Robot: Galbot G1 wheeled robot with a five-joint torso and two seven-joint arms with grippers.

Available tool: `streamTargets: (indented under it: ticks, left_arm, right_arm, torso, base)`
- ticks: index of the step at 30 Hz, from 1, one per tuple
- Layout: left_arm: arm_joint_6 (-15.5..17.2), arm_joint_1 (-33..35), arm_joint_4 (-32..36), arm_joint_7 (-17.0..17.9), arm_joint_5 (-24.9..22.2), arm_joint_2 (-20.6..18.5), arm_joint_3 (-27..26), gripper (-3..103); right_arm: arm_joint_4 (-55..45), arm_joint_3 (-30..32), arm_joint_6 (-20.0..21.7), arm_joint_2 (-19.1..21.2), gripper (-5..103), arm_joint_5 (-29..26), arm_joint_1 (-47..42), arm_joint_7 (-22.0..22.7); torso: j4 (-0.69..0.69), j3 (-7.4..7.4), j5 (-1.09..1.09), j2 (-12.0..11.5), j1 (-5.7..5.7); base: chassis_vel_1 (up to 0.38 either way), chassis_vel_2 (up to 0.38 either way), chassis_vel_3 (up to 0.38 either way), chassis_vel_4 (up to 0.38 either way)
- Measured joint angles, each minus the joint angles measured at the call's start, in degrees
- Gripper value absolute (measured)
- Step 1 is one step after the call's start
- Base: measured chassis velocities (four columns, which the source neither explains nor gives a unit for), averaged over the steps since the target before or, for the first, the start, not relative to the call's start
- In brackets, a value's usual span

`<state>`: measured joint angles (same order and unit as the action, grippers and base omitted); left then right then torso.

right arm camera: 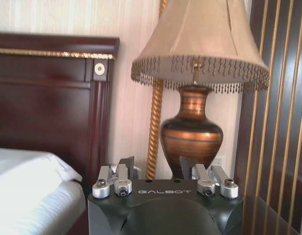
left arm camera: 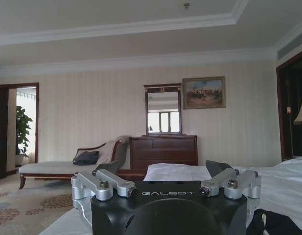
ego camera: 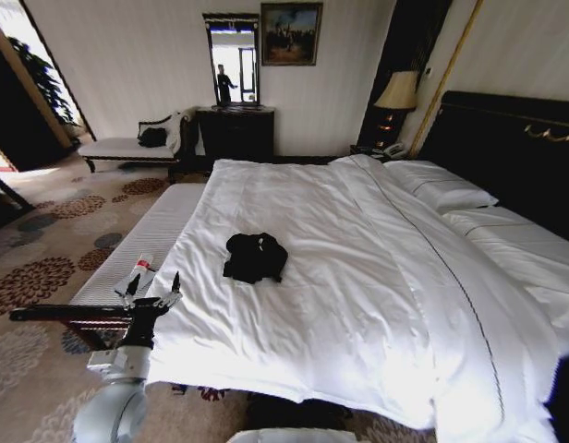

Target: Fold the clothes on the bed.

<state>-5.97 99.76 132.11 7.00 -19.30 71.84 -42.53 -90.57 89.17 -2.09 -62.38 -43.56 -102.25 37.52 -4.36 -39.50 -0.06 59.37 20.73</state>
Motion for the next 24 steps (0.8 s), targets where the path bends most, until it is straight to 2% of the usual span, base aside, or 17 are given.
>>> streamTargets:
  ticks: [2,3,5,6,9,10,11,13,14,15,18,19,22,23,24]
  left_arm:
    - [-0.01,0.22,0.35,0.0,0.02,-0.03,0.0,100]
    - [-0.02,0.58,0.95,0.0,0.07,-0.05,0.0,100]
    - [-0.02,1.19,2.17,0.03,0.14,0.03,0.0,100]
    - [-0.02,1.19,2.17,0.03,0.14,0.03,0.0,100]
    - [0.02,2.62,4.31,0.46,0.11,0.48,-0.33,100]
    - [0.02,2.62,4.31,0.46,0.11,0.48,-0.33,100]
    - [0.05,3.1,4.85,0.77,0.08,0.61,-0.47,100]
    - [0.13,4.18,5.93,2.11,-0.06,1.03,-0.68,100]
    - [0.7,5.42,7.21,4.24,-0.14,1.59,-0.74,100]
    - [0.7,5.42,7.21,4.24,-0.14,1.59,-0.74,100]
    - [1.73,7.13,9.81,7.22,-0.58,3.25,-0.74,100]
    - [1.73,7.13,9.81,7.22,-0.58,3.25,-0.74,100]
    - [2.1,7.12,10.84,8.21,-0.23,4.78,-1.15,100]
    - [3.76,6.22,11.11,8.97,-0.19,5.37,-1.25,100]
    - [3.76,6.22,11.11,8.97,-0.19,5.37,-1.25,100]
  right_arm:
    - [-1.98,0.4,0.0,-0.57,54,-0.49,-0.71,-0.01]
    - [-6.5,0.98,-0.04,-1.94,59,-1.46,-2.11,-0.3]
    - [-14.32,1.25,-0.34,-4.61,70,-2.64,-3.87,-1.29]
    - [-14.32,1.25,-0.34,-4.61,70,-2.64,-3.87,-1.29]
    - [-26.93,0.27,-0.6,-7.92,86,-3.81,-5.11,-3.14]
    - [-26.93,0.27,-0.6,-7.92,86,-3.81,-5.11,-3.14]
    - [-29.91,-0.23,-0.59,-8.4,86,-4.0,-5.14,-3.64]
    - [-36.12,-1.7,-0.36,-9.12,96,-4.8,-5.04,-4.51]
    - [-40.87,-4.02,0.01,-9.64,99,-5.84,-4.78,-5.33]
    - [-40.87,-4.02,0.01,-9.64,99,-5.84,-4.78,-5.33]
    - [-49.73,-11.21,0.9,-10.82,100,-7.03,-3.55,-7.71]
    - [-49.73,-11.21,0.9,-10.82,100,-7.03,-3.55,-7.71]
    - [-53.11,-17.15,2.38,-11.68,100,-6.87,-2.17,-9.25]
    - [-53.72,-20.31,3.47,-12.6,100,-6.35,-1.52,-10.61]
    - [-53.72,-20.31,3.47,-12.6,100,-6.35,-1.52,-10.61]
  torso:
    - [-0.05,0.0,-0.02,0.0,0.0]
    - [-0.06,0.0,-0.02,0.0,0.0]
    - [0.02,0.01,0.03,0.01,-0.02]
    - [0.02,0.01,0.03,0.01,-0.02]
    - [0.03,0.01,0.0,0.01,-0.02]
    - [0.03,0.01,0.0,0.01,-0.02]
    - [0.03,0.01,0.01,0.0,-0.02]
    - [0.06,0.0,-0.01,-0.01,-0.01]
    - [0.05,0.0,0.0,-0.01,0.0]
    - [0.05,0.0,0.0,-0.01,0.0]
    - [0.04,0.01,0.01,0.0,-0.01]
    - [0.04,0.01,0.01,0.0,-0.01]
    - [0.06,0.01,-0.01,-0.01,-0.01]
    - [0.07,0.0,0.02,-0.01,-0.01]
    - [0.07,0.0,0.02,-0.01,-0.01]
  base:
    - [0.0,0.0,0.0,0.0]
    - [0.0,0.0,0.0,0.0]
    - [0.0,0.0,0.0,0.0]
    - [0.0,0.0,0.0,0.0]
    - [0.0,0.0,0.0,0.0]
    - [0.0,0.0,0.0,0.0]
    - [0.0,0.0,0.0,0.0]
    - [0.0,0.0,0.0,0.0]
    - [0.0,0.0,0.0,0.0]
    - [0.0,0.0,0.0,0.0]
    - [0.0,0.0,0.0,0.0]
    - [0.0,0.0,0.0,0.0]
    - [0.0,0.0,0.0,0.0]
    - [0.0,0.0,0.0,0.0]
    - [0.0,0.0,0.0,0.0]
